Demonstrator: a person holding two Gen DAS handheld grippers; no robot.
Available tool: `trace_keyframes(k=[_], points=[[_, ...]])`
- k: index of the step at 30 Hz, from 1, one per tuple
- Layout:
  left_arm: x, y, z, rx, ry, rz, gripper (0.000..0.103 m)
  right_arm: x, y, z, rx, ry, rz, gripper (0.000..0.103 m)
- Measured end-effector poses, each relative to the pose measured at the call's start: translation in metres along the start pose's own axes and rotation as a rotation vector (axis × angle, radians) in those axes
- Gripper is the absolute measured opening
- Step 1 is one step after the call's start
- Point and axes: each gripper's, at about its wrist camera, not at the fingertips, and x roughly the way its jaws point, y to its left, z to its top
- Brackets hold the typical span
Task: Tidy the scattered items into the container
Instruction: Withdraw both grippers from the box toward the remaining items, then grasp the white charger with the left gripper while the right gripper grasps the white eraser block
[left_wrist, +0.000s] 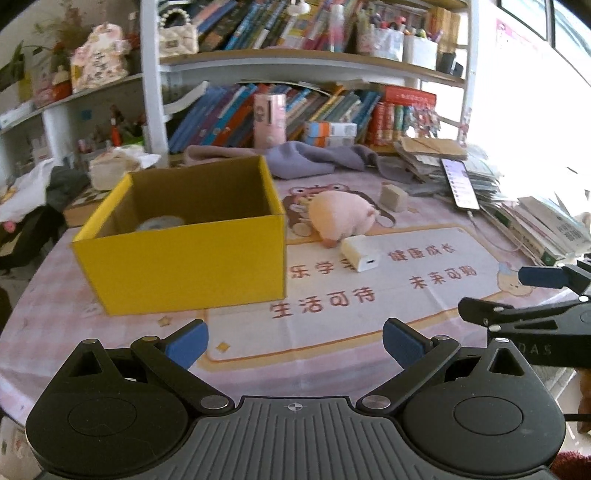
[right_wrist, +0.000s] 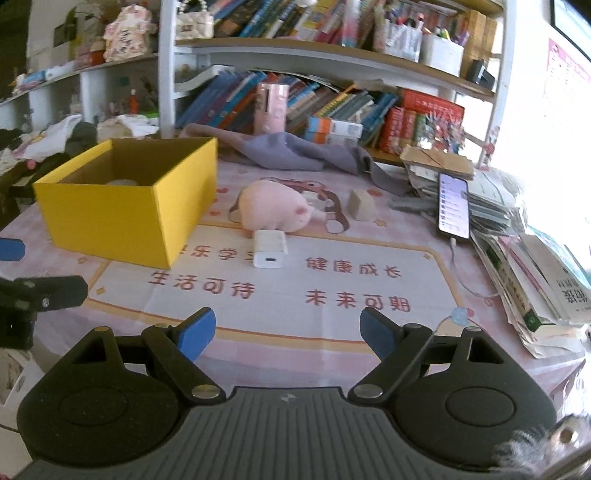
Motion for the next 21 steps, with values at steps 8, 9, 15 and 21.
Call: trace_keyframes(k=[8, 9, 15, 21], points=[[0.037, -0.026, 0.023, 0.018, 0.028, -0.024, 0.102, 0.031, -0.030, 0.017, -0.001, 0.020, 0.013, 0.085], [0.043, -0.031, 0.028, 0.022, 0.029, -0.029, 0.102, 0.036, -0.036, 0.021, -0.001, 0.020, 0.012, 0.085], [0.081, -0.065, 0.054, 0.064, 0.049, -0.052, 0.102, 0.070, -0.074, 0.044, 0.009, 0.045, 0.021, 0.084], [0.117, -0.095, 0.076, 0.085, 0.088, -0.045, 0.102, 0.104, -0.112, 0.064, 0.012, 0.049, 0.058, 0.084]])
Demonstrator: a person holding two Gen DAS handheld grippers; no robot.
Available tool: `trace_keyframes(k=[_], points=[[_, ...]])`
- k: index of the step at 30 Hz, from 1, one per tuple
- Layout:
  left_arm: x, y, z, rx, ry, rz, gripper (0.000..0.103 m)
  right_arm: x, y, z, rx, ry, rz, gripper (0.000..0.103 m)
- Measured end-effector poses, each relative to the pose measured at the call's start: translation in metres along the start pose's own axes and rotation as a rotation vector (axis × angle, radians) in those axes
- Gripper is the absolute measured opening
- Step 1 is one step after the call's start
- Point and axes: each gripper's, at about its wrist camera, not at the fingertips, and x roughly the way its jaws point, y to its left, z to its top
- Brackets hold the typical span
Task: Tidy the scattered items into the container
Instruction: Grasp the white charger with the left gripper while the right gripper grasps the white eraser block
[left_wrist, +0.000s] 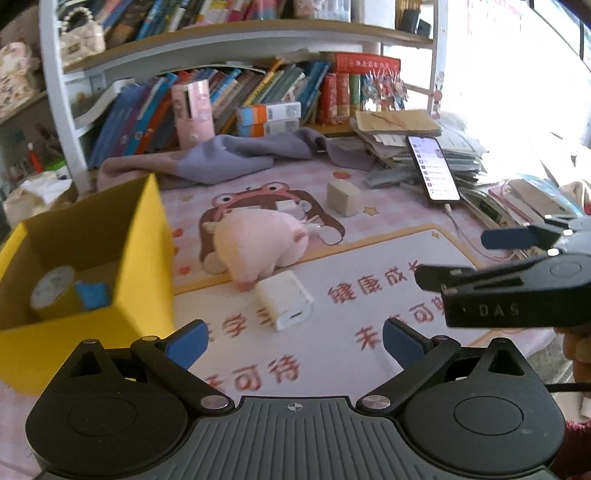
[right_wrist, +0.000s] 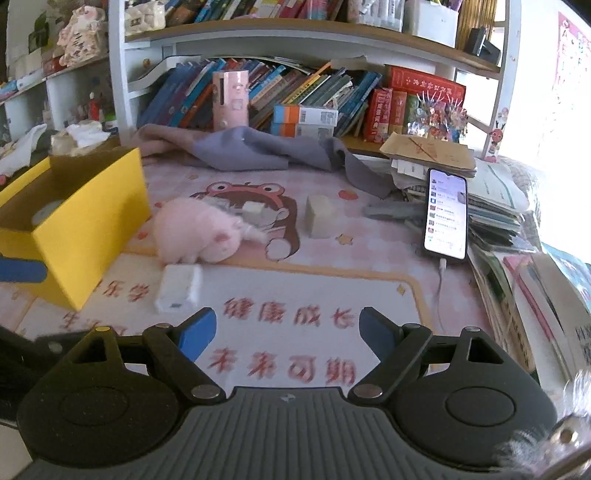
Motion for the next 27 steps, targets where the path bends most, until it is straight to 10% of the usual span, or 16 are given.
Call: trace_keyframes(k=[27], points=[[0.111, 0.003, 0.035, -0.197, 0.176, 0.154, 0.099, 0.158, -0.077, 0.080, -0.032, 0.039, 0.102, 0.072]])
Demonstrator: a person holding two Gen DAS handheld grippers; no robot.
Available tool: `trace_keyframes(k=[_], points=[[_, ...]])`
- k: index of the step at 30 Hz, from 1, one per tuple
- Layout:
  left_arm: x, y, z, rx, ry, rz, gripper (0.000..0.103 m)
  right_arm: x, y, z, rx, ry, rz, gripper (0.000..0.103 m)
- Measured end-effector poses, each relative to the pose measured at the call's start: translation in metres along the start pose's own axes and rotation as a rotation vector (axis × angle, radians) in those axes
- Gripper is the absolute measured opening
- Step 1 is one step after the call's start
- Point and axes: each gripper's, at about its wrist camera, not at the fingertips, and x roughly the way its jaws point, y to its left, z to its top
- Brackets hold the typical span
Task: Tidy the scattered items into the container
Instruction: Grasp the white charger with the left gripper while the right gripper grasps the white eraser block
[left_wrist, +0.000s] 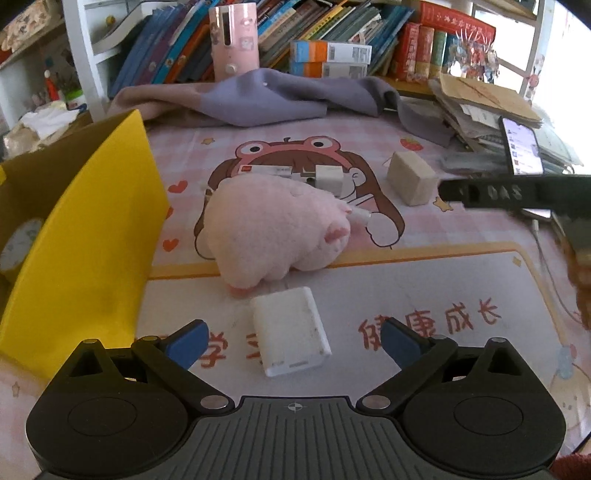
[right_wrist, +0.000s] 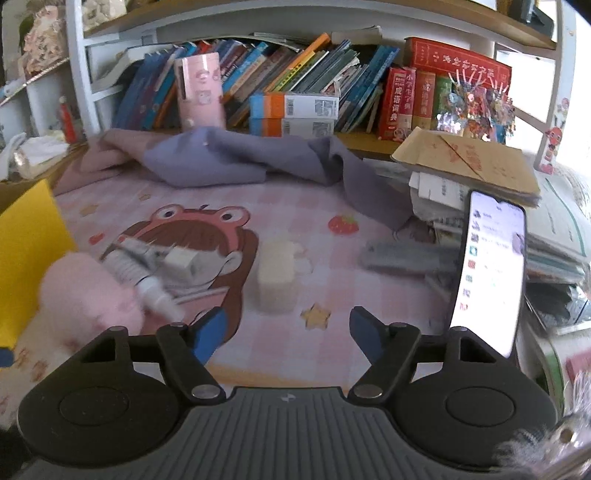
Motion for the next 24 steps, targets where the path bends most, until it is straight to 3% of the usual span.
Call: trace_keyframes(k=[11, 18, 23, 24], points=[[0.021, 0.007, 0.003, -0.091, 0.062, 0.019, 0.089, 0.060, 0.010, 0.018, -0.089, 0.032, 0.004, 0.058], [0.028, 0.006, 0.002, -0.095, 0.067, 0.031, 0.066, 0.080, 0.018, 0.017, -0.125, 0.059, 0.004, 0.050], [0.028, 0.009, 0.004, -0.085, 0.059, 0.025, 0.051, 0.086, 0.019, 0.015, -0.127, 0.063, 0.007, 0.035], [0.027, 0.010, 0.004, -0.084, 0.057, 0.022, 0.044, 0.086, 0.019, 0.015, -0.126, 0.060, 0.001, 0.030]])
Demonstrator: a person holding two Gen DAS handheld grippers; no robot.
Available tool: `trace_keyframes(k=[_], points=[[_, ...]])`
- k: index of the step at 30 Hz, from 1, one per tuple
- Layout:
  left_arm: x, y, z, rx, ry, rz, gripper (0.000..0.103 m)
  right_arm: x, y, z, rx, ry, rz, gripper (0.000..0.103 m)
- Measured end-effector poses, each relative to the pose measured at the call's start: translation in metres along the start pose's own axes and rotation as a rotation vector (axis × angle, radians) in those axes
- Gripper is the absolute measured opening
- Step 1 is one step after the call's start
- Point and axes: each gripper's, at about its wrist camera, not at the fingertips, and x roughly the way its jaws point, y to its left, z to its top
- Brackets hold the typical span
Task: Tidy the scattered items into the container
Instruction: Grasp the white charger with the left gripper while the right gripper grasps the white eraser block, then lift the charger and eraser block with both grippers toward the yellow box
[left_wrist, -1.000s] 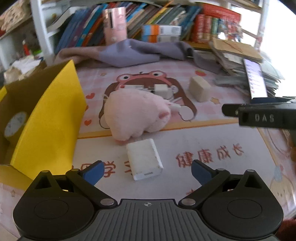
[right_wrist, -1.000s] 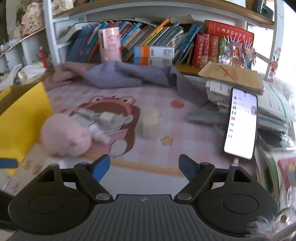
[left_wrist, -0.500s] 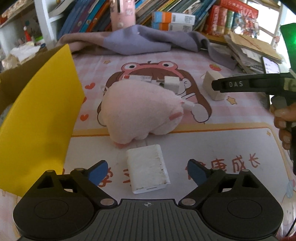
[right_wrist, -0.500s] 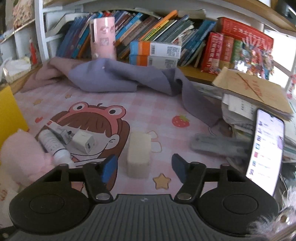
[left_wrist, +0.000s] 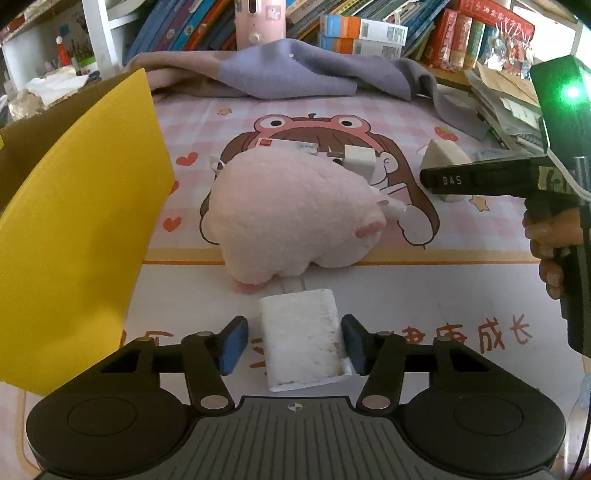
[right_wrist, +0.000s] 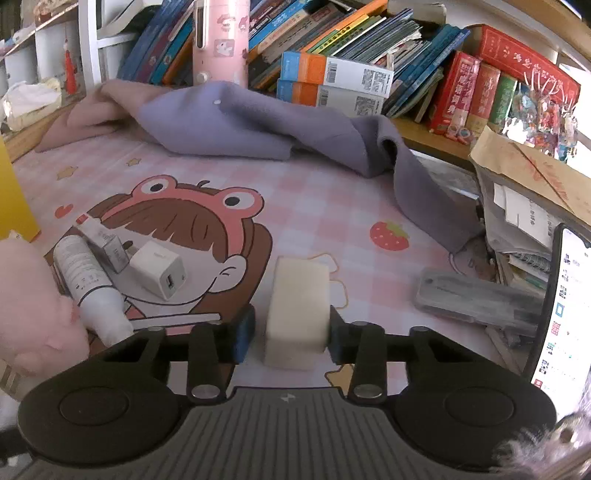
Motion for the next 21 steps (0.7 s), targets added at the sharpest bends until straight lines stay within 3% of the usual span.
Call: trace_keyframes(k=[7, 21], points=[[-0.006, 0.008, 0.001, -0.044, 0.015, -0.039, 0.042, -0.016, -0.003, 0.000, 0.046, 0.001, 0.041, 0.025], [-0.068, 0.016, 0.002, -0.040, -0.046, -0.139, 0.042, -0.102, -0.006, -0.021, 0.123, 0.004, 0.203, 0.025]])
